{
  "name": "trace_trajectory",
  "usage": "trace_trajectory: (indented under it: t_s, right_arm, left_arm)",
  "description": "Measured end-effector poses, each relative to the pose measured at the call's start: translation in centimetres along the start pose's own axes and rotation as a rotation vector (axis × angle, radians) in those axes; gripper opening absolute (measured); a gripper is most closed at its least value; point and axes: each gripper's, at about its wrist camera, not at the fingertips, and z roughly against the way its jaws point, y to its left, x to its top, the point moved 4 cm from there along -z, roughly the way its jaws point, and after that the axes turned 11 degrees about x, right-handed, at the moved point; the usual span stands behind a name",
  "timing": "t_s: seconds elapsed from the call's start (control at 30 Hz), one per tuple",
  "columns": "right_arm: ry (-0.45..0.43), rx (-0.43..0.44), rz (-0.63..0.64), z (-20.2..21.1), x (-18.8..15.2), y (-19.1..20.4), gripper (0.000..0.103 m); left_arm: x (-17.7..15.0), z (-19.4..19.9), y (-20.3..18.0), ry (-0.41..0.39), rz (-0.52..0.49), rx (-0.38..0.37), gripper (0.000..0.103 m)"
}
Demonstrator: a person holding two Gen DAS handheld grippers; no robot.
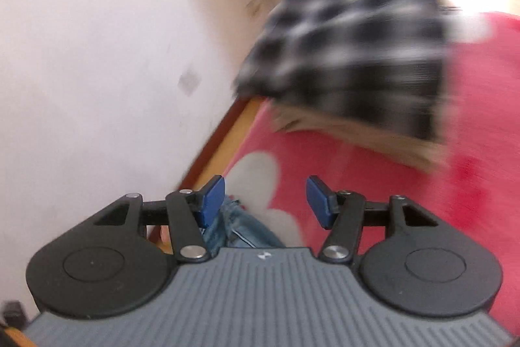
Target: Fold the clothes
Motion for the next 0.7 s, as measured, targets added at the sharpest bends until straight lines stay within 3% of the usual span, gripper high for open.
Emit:
trace_trajectory:
  t_s: [0.17, 0.4, 0.53, 0.7]
  right_arm:
    - [-0.157, -0.084, -0.183, 13.5, -2.6, -3.5, 0.056]
    - [-0.26, -0.355, -0.467, 32.5, -15.9, -9.1, 0.056]
    - [-0.338, -0.5, -0.685, 39.0, -23.7, -12.8, 0.056]
    - [-0.48, -0.527, -0.932, 43.3, -30.3, -16.7, 0.056]
  left_arm:
    - [1.0, 1.9, -2.0, -0.065, -0.062, 0.006, 0.048]
    - [2.5, 5.5, -9.0, -0.151, -0.216, -0.063, 0.052]
    - [1.9, 8.0, -15.2, -0.171, -0.333, -0.128, 0.054]
    - [-1.1, 10.3, -23.1, -0.155, -0.482, -0.193, 0.055]
